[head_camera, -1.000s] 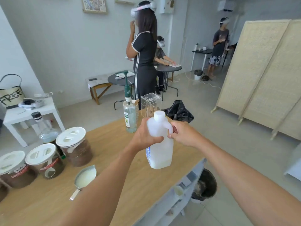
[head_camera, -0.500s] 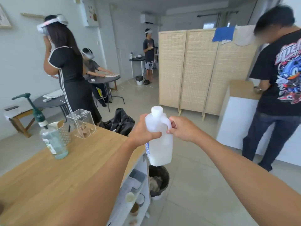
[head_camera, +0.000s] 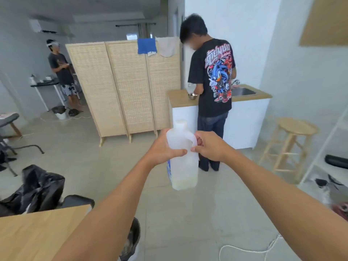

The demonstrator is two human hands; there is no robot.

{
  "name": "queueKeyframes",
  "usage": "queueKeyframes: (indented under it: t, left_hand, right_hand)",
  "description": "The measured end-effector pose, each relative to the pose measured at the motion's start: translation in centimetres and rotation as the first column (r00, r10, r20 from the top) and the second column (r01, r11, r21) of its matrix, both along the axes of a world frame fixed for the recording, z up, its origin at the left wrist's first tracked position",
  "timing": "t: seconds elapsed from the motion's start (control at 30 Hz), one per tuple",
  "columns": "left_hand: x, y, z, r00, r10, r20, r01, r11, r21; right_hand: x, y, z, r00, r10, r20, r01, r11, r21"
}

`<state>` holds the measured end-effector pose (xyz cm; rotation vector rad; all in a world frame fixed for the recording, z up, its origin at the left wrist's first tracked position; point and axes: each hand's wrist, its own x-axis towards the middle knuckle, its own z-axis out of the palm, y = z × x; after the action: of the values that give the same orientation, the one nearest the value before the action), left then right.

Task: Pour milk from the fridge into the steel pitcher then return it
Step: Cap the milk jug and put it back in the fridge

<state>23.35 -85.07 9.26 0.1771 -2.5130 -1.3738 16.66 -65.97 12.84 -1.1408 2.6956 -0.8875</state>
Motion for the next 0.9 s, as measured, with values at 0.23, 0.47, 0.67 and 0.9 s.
queueKeyframes:
  t: [0.23, 0.47, 0.67, 0.9]
  left_hand:
    - [-8.3, 7.1, 2.2, 0.957, -0.286, -0.054, 0.286, 0.958, -0.003]
    - [-14.2, 17.0, 3.7, 0.842, -0.538, -0.051, 0.539, 0.842, 0.015]
    - [-16.8, 28.0, 4.7, 0.715, -0.696, -0.066, 0.699, 0.713, 0.055]
    - [-18.2, 40.7, 5.4, 0.598, -0.799, -0.068, 0.801, 0.598, 0.010]
  right_hand:
    - [-2.3, 8.2, 2.4, 0.946, -0.307, -0.100, 0.309, 0.951, 0.002]
    - [-2.1, 17.8, 4.1, 0.837, -0.539, -0.096, 0.541, 0.841, -0.007]
    - [-1.4, 27.7, 4.9, 0.726, -0.678, -0.113, 0.681, 0.732, -0.019]
    - [0.2, 38.5, 5.0, 0.592, -0.791, -0.155, 0.799, 0.601, -0.012]
